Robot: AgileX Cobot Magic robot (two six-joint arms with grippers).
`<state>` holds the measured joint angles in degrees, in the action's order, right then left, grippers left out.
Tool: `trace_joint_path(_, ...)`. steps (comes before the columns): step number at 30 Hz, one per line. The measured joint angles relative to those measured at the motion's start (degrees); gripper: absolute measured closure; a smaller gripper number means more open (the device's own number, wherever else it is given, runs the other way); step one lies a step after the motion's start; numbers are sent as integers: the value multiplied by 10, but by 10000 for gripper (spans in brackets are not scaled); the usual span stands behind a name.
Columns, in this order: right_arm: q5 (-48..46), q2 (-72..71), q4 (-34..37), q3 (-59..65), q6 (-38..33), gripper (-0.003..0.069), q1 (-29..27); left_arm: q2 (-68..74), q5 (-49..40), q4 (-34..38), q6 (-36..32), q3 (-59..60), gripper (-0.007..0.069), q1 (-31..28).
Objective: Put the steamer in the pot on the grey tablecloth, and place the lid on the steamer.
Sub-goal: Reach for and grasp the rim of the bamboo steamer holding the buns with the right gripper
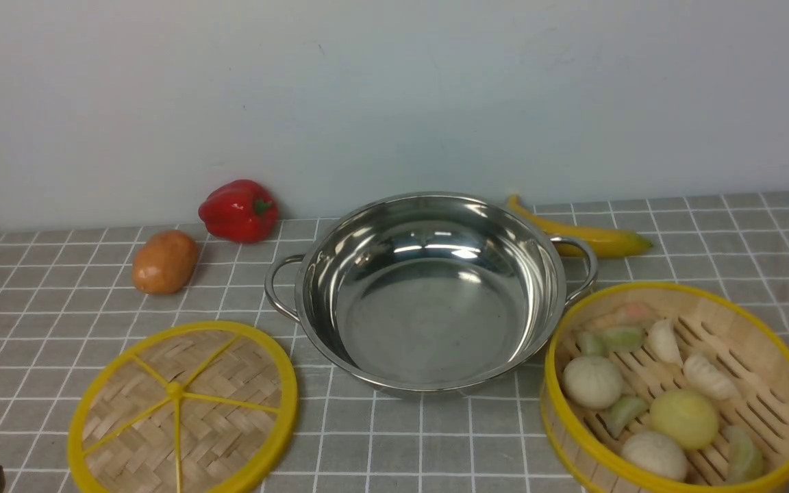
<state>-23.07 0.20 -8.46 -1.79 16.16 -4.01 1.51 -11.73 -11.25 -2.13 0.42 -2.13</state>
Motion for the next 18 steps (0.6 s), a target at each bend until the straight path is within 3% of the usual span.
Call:
trace_joint_path(11,1,0,4,0,2,417,0,0,0,4,2,0,382,0)
trace_joint_path(15,13,0,105,0,51,417,0,0,0,82,64,0,382,0)
trace_joint_path(18,22,0,217,0,93,417,0,0,0,192,133,0,382,0)
